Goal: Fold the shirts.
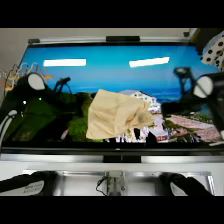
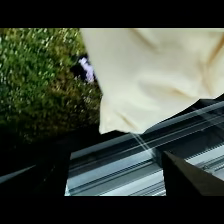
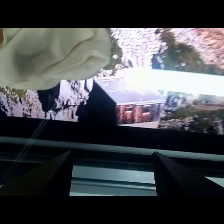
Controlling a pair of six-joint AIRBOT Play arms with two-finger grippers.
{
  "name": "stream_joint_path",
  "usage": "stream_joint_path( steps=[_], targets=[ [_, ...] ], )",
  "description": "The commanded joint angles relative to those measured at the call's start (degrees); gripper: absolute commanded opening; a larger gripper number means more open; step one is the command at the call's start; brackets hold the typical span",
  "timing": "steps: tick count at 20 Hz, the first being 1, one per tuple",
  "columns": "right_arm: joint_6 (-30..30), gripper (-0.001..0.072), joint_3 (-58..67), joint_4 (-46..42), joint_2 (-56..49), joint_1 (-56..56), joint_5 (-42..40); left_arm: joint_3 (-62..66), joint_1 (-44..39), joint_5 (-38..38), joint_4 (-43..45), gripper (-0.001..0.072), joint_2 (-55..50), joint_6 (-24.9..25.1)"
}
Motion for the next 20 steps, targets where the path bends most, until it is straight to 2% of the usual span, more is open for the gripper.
stream_joint_path(
  steps=[1, 6, 12, 13, 14, 15, 17, 18, 20],
  targets=[
    [-4.35, 0.0613, -5.22, 8.87, -8.98, -0.04, -3.87, -15.56, 1.6, 6.03, -1.49, 0.0716, 3.78, 0.76],
    [-5.14, 0.0612, -5.22, 9.46, -14.97, -0.07, -6.54, -25.11, 0.87, 20.11, -10.8, 0.0709, 3.43, 2.23],
    [-2.45, 0.0612, -5.22, 11.26, -16.04, -1.75, -10.69, -25.59, -6.21, 27.98, -17.51, 0.0695, -0.85, 2.21],
    [-2.47, 0.0612, -5.22, 13.55, -16.31, -3.34, -10.78, -25.57, -7.19, 28.92, -18.27, 0.0645, -1.64, 2.19],
    [-2.56, 0.0613, -5.25, 15.82, -16.33, -5.14, -10.95, -25.57, -7.89, 29.86, -18.8, 0.0533, -2.23, 2.21],
    [-2.56, 0.0613, -5.22, 17.75, -16.31, -7.26, -11.13, -25.57, -8.22, 30.73, -18.8, 0.0457, -2.36, 2.19],
    [-2.34, 0.0612, -5.25, 19.17, -16.35, -10.93, -11.72, -25.2, -8.11, 31.06, -18.78, 0.0186, -2.32, 2.23],
    [-1.68, 0.0613, -5.25, 19.3, -16.57, -12.02, -12.35, -24.85, -7.98, 30.67, -18.75, 0.0113, -2.21, 2.58],
    [-1.42, 0.0612, -5.49, 21.46, -17.86, -12.79, -13.86, -24.0, -7.96, 29.7, -18.75, 0.0038, -2.08, 4.68]
  ],
)
